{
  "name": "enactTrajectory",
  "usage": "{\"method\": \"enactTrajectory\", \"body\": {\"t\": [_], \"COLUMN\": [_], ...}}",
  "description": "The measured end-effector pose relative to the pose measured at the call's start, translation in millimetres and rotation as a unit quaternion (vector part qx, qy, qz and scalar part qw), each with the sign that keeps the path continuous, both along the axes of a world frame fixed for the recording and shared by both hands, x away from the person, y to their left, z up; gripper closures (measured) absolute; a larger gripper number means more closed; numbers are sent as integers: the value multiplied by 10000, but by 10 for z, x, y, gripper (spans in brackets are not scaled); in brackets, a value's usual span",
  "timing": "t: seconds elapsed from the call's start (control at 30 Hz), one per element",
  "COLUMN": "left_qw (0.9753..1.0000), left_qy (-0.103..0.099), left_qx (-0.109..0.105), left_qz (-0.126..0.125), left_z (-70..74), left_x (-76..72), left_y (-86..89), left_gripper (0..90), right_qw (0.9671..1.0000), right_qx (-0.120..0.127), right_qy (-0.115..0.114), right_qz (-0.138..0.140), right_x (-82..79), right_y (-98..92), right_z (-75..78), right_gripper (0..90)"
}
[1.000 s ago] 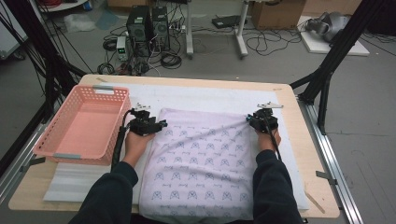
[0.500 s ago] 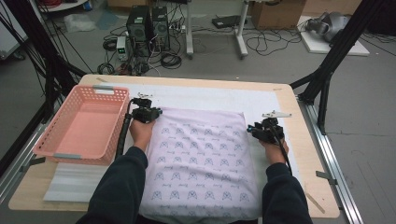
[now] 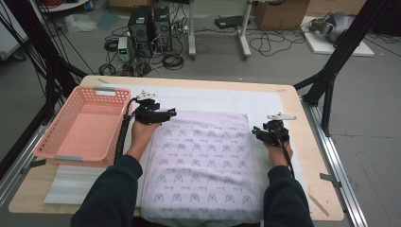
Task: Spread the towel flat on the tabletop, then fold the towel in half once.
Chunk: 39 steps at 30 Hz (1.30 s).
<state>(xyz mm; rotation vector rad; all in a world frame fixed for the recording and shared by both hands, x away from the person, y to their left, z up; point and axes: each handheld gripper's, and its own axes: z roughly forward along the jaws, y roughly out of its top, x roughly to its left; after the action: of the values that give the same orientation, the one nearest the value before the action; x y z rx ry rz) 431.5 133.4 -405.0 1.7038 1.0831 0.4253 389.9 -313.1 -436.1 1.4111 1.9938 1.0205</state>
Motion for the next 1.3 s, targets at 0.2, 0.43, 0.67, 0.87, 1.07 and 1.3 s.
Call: {"method": "enactTrajectory", "body": {"t": [0.2,0.43,0.67,0.87,1.07,1.3], "left_qw": [9960,9886,9921,9919,9942,9950], "left_qy": [-512,-1114,-741,-794,-650,-570], "left_qx": [-487,-141,-107,-281,-337,-358], "left_qz": [-538,-1002,-1010,-956,-784,-742], "left_z": [85,-58,-152,-160,-251,-284], "left_x": [-330,-736,-947,-1050,-1091,-1064], "left_y": [13,38,97,208,295,313], "left_gripper": [179,233,177,191,196,196], "right_qw": [9954,9914,9895,9899,9916,9920], "right_qx": [276,311,157,155,243,286], "right_qy": [-150,-274,-217,-470,-567,-578], "right_qz": [902,1242,1418,1331,1140,1089], "right_x": [-335,-707,-844,-910,-867,-857], "right_y": [-30,-86,-53,-64,-111,-148], "right_z": [127,135,153,194,167,158], "right_gripper": [388,246,183,174,173,173]}}
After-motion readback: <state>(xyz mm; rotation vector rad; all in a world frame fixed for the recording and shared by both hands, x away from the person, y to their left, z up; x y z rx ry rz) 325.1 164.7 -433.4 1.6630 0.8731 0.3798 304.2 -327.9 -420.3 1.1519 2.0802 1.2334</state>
